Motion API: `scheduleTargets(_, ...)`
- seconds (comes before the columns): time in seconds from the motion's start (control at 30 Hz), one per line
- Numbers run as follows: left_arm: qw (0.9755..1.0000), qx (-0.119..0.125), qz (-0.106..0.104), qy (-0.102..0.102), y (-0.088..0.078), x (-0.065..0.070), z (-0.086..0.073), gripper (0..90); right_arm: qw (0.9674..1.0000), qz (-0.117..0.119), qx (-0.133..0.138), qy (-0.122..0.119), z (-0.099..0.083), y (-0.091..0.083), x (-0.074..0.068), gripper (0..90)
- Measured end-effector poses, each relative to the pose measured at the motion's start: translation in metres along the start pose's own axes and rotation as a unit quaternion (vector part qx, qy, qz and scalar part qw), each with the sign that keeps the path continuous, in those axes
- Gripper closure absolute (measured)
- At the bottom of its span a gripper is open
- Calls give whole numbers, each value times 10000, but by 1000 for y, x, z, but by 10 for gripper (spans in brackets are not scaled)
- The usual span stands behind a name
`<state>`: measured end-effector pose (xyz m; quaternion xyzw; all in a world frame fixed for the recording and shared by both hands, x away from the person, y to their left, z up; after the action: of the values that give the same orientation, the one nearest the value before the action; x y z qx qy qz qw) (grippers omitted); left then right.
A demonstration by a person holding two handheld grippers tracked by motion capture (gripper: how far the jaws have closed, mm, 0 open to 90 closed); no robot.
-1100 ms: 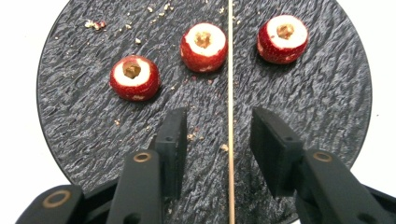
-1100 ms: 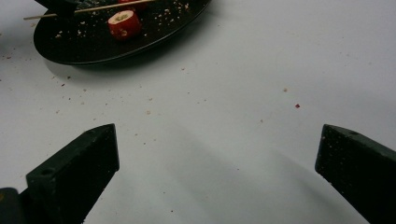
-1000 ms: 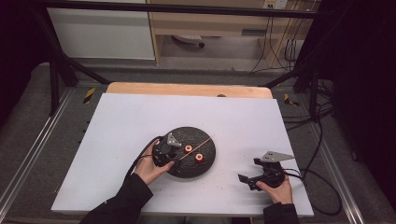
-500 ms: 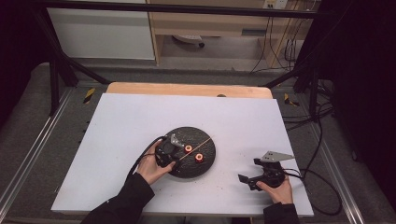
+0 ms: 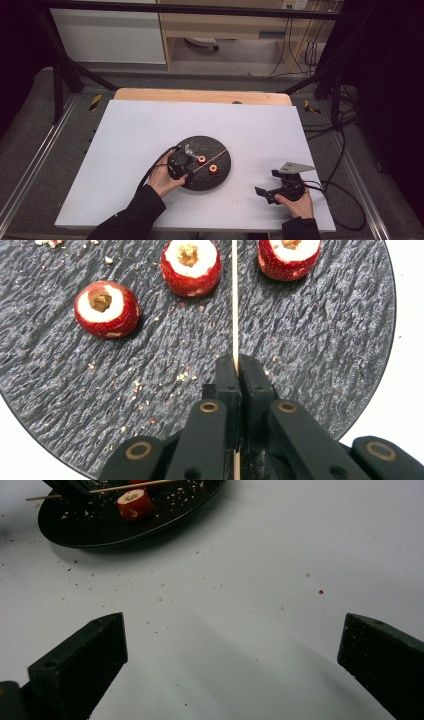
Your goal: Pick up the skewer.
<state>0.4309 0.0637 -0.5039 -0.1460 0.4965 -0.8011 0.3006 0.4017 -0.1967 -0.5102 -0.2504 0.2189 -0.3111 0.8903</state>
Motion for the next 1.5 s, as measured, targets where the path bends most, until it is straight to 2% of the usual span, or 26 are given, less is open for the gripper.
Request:
scheduleTargets(0.2,10000,19,13,23,-2,0,-1,878,10000,1,-1,4,0,0,0,7)
scheduleTargets(0.4,9998,176,8,-7,-9,1,-1,881,10000,12,-13,8,0,0,0,7)
scheduleTargets(0.6,9990,422,17,-124,-18,-1,-5,881,10000,1,-38,35,-1,0,0,7)
scheduleTargets(0.77,9972,685,30,-290,-26,-5,-10,881,10000,-12,-33,42,-1,1,0,8)
scheduleTargets(0.93,9942,971,46,-456,-35,-8,-18,881,10000,-16,-48,69,-1,1,0,8)
scheduleTargets(1.07,9907,1219,31,-597,-42,-9,-26,881,9999,-32,-66,69,-1,2,1,8)
scheduleTargets(1.27,9843,1578,66,-787,-48,-11,-40,881,9999,-50,-70,102,-1,2,1,8)
scheduleTargets(1.43,9797,1774,92,-925,-50,-13,-52,881,9999,-36,-82,124,-2,3,0,8)
scheduleTargets(1.5,9771,1875,77,-1001,-52,-14,-55,881,9998,-27,-81,152,-2,3,0,8)
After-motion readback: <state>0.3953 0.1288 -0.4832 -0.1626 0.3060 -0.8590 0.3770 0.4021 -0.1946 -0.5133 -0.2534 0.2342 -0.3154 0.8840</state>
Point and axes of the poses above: each handheld gripper's, and its own axes: y roughly forward along the jaws, z roughly out of its top, x roughly to its right, the point moved 10 cm from there along y, roughly forward along the jaws, and after that the axes turned 5 degrees about z, right-handed, at the moved point
